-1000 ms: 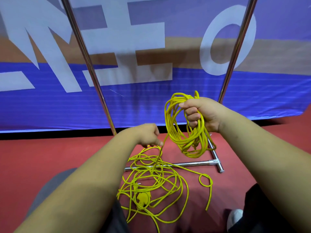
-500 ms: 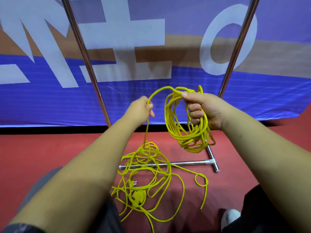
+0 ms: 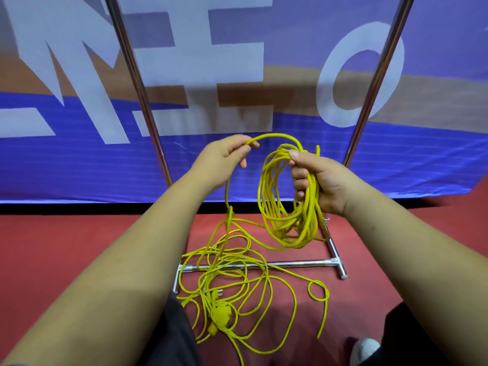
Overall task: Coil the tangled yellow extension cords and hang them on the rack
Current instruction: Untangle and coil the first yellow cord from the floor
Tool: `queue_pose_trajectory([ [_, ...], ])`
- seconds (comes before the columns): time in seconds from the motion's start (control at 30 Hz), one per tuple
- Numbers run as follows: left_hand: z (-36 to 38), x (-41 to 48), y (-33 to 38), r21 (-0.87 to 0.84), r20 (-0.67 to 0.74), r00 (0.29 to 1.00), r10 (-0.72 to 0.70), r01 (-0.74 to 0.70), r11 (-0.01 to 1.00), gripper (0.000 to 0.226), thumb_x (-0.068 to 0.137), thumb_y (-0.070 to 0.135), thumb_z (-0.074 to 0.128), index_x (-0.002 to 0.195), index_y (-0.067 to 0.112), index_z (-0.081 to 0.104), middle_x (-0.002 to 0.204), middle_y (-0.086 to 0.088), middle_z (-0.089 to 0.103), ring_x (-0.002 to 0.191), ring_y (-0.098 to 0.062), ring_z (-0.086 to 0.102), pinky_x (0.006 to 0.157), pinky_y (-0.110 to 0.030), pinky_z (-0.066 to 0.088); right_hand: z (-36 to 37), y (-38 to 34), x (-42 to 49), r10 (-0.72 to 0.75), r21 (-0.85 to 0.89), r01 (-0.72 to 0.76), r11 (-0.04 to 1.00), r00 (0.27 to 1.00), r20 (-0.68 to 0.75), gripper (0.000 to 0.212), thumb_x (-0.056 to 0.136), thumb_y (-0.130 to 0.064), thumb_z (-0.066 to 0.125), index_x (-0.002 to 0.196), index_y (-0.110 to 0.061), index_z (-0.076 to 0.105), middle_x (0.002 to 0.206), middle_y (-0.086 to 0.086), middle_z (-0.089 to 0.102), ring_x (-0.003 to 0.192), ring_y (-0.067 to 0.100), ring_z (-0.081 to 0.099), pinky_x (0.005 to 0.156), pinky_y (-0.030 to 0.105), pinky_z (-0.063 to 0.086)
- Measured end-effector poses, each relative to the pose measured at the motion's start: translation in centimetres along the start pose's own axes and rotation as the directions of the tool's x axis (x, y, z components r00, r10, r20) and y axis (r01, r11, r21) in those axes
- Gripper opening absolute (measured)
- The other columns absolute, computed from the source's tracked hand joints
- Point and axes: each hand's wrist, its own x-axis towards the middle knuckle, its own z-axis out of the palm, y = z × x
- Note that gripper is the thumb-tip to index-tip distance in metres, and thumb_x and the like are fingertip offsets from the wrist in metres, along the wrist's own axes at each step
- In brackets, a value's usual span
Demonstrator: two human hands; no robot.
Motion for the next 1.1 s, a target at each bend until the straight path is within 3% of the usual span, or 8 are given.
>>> queue_pose_trajectory([
  [0.13,0.6,-0.7,-2.4,0.032,0.151,0.985,-0.085,0.081,0.996,0.016,0.104,0.034,0.057,0.115,0.037,0.068,0.075,0.003,0.067,0.063,-0.003,0.054,0.067,-0.026,0.049,-0.2,0.1,0.3,0.008,-0.007,-0.008,1.0,0.999,-0.052,0.029,0.1,-0.042,0.068,0.082,-0.024,0.055,0.055,-0.011,0.029,0.041,0.006,0.029,0.044,0.024,0.03],
  [0.27,3.0,-1.9,-6.0,0.23,0.352,0.895,-0.273,0.2,0.952,0.014,0.092,0.038,0.073,0.102,0.03,0.066,0.083,0.01,0.064,0.076,-0.01,0.056,0.085,-0.043,0.054,-0.2,0.4,0.5,-0.007,0.01,0.007,1.0,1.0,-0.013,0.033,0.103,-0.031,0.063,0.072,-0.027,0.053,0.051,-0.012,0.026,0.038,0.006,0.025,0.043,0.025,0.026],
  [0.47,9.0,-4.4,-8.2,0.346,0.397,0.841,-0.367,0.233,0.909,0.022,0.097,0.039,0.061,0.112,0.025,0.07,0.113,0.001,0.074,0.108,-0.021,0.066,0.095,-0.037,0.052,0.9,0.7,0.1,-0.033,0.087,0.03,0.996,0.999,0.029,0.036,0.105,-0.024,0.056,0.07,-0.026,0.053,0.05,-0.011,0.024,0.036,0.005,0.025,0.042,0.024,0.027],
  [0.53,10.2,-5.7,-9.3,0.385,0.387,0.818,-0.425,0.275,0.881,0.022,0.102,0.034,0.059,0.114,0.019,0.068,0.113,-0.003,0.073,0.107,-0.024,0.066,0.092,-0.033,0.051,1.1,0.2,-0.1,-0.048,0.135,0.041,0.99,0.998,0.045,0.031,0.106,-0.025,0.054,0.075,-0.026,0.048,0.046,-0.011,0.025,0.035,0.004,0.025,0.041,0.023,0.026],
  [0.67,10.2,-6.3,-9.7,0.215,0.323,0.787,-0.526,0.48,0.851,0.016,0.106,0.029,0.055,0.11,0.015,0.063,0.09,-0.004,0.07,0.074,-0.023,0.065,0.068,-0.03,0.05,0.9,-0.3,-0.6,-0.083,0.174,0.077,0.982,0.996,0.029,0.03,0.106,-0.026,0.053,0.076,-0.025,0.048,0.044,-0.01,0.027,0.034,0.004,0.026,0.041,0.022,0.026],
  [0.77,9.0,-5.6,-9.5,-0.011,0.246,0.77,-0.589,0.61,0.793,0.008,0.108,0.021,0.051,0.106,0.015,0.057,0.093,-0.016,0.072,0.065,-0.035,0.075,0.063,-0.044,0.058,0.4,-0.4,-0.5,-0.094,0.168,0.094,0.981,0.996,-0.013,0.03,0.105,-0.027,0.054,0.076,-0.026,0.047,0.046,-0.01,0.026,0.036,0.004,0.025,0.041,0.022,0.027],
  [0.93,6.8,-4.1,-6.7,-0.221,0.101,0.817,-0.567,0.574,0.788,0.011,0.109,0.019,0.045,0.108,0.015,0.055,0.094,-0.018,0.074,0.042,-0.017,0.056,0.044,-0.028,0.052,0.2,-0.5,-0.1,-0.098,0.069,0.108,0.992,0.986,-0.132,0.031,0.104,-0.027,0.058,0.075,-0.027,0.048,0.05,-0.01,0.027,0.038,0.007,0.026,0.043,0.023,0.027],
  [1.1,4.9,-3.3,-4.1,-0.343,0.154,0.851,-0.503,0.523,0.78,0.019,0.107,0.029,0.052,0.11,0.014,0.062,0.095,-0.013,0.078,0.05,-0.018,0.055,0.051,-0.032,0.053,-0.1,0.1,0.5,-0.094,0.021,0.104,0.994,0.959,-0.267,0.021,0.1,-0.026,0.064,0.082,-0.027,0.054,0.054,-0.009,0.032,0.041,0.008,0.031,0.047,0.024,0.028],
])
